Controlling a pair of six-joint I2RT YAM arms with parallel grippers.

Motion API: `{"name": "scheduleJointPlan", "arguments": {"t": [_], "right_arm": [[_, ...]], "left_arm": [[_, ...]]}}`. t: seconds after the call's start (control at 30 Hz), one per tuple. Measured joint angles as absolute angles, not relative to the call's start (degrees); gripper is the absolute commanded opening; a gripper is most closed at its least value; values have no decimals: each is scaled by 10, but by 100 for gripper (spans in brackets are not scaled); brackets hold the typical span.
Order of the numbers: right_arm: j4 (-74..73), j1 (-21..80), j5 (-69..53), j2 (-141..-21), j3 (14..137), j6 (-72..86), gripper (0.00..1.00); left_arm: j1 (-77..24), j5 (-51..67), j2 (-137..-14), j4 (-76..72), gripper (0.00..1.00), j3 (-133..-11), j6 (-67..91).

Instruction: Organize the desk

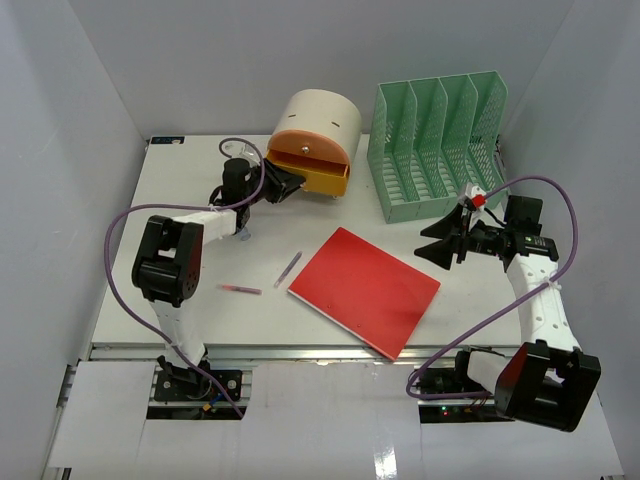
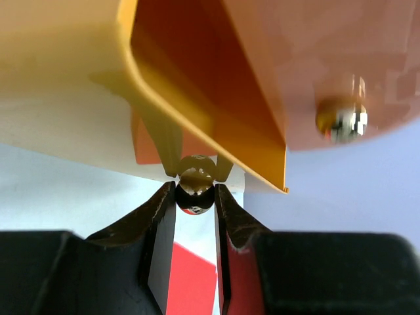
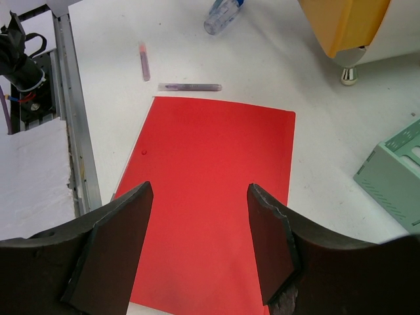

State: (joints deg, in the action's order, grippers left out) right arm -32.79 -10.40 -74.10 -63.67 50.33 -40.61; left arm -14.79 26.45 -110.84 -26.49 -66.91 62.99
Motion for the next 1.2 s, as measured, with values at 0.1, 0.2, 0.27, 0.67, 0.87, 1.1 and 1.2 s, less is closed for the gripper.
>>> {"name": "scheduleJointPlan", "arguments": {"t": [0.1, 0.2, 0.27, 0.67, 0.87, 1.1, 1.2], "right_arm": [[-327, -104, -740, -640, 499, -405, 66], [-323, -104, -736, -641, 497, -399, 66], [-310, -104, -733, -641, 493, -392, 66], [-330, -58, -706, -641, 471, -495, 71], [-462, 87, -665, -643, 475, -782, 73], [-472, 318, -537, -765, 591, -866, 67], [-462, 390, -483, -862, 675, -865, 62]], "left_arm": [[-148, 272, -1075, -265, 18, -628, 622], [-147, 278, -1057, -266, 26, -605, 618], [-148, 281, -1056, -267, 38, -604, 617], [-148, 305, -1042, -240, 97, -604, 583], [-147, 292, -945, -176, 98, -575, 523], [-147, 220, -726, -73, 98, -505, 398], [-147, 180, -615, -6, 98, -467, 357]]}}
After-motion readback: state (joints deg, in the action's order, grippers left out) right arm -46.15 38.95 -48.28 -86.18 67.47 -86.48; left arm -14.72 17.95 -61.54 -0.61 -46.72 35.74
